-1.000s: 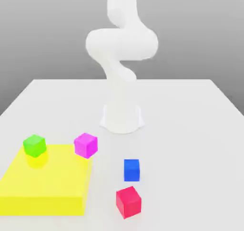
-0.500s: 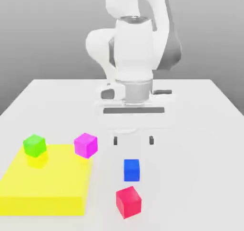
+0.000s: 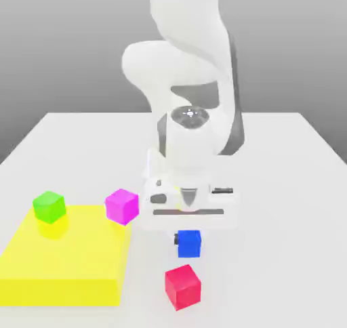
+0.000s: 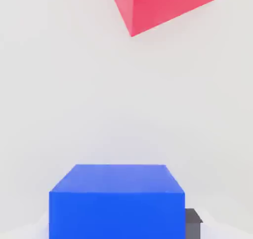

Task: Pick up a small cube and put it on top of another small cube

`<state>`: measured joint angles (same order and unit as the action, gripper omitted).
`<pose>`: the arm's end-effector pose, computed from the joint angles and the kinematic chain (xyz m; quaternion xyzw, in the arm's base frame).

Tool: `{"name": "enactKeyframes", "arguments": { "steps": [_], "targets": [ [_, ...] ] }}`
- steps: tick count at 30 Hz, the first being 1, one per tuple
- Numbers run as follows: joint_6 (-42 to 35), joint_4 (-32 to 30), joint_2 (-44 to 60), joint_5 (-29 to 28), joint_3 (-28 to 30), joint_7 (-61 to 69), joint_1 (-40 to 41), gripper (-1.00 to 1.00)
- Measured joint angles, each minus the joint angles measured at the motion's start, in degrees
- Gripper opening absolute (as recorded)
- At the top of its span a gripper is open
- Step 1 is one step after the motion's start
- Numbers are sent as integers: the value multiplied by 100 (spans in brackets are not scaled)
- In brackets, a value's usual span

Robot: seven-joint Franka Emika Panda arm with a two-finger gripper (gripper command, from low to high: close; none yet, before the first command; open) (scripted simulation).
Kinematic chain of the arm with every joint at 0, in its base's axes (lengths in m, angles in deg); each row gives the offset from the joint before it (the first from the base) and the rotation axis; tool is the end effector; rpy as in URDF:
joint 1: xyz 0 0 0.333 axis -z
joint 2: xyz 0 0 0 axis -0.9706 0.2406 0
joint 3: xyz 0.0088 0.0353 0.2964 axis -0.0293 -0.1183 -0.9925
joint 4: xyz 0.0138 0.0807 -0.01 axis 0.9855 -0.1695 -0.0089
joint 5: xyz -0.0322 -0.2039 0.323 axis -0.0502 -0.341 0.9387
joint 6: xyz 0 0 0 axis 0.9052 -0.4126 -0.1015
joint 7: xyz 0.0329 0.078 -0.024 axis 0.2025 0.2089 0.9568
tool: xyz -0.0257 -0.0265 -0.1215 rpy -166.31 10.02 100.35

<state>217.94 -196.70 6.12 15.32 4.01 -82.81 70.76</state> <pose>0.2995 0.0295 0.1004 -0.9267 0.3758 0.0001 0.0005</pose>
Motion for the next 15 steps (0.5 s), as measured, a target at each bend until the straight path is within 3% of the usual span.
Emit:
{"name": "enactKeyframes", "arguments": {
  "steps": [9,15],
  "targets": [
    [-1404,-310,-1713,97,-158,58,138,-100],
    [-2678,-280,-2959,26,35,-840,916,-100]
  ]
}}
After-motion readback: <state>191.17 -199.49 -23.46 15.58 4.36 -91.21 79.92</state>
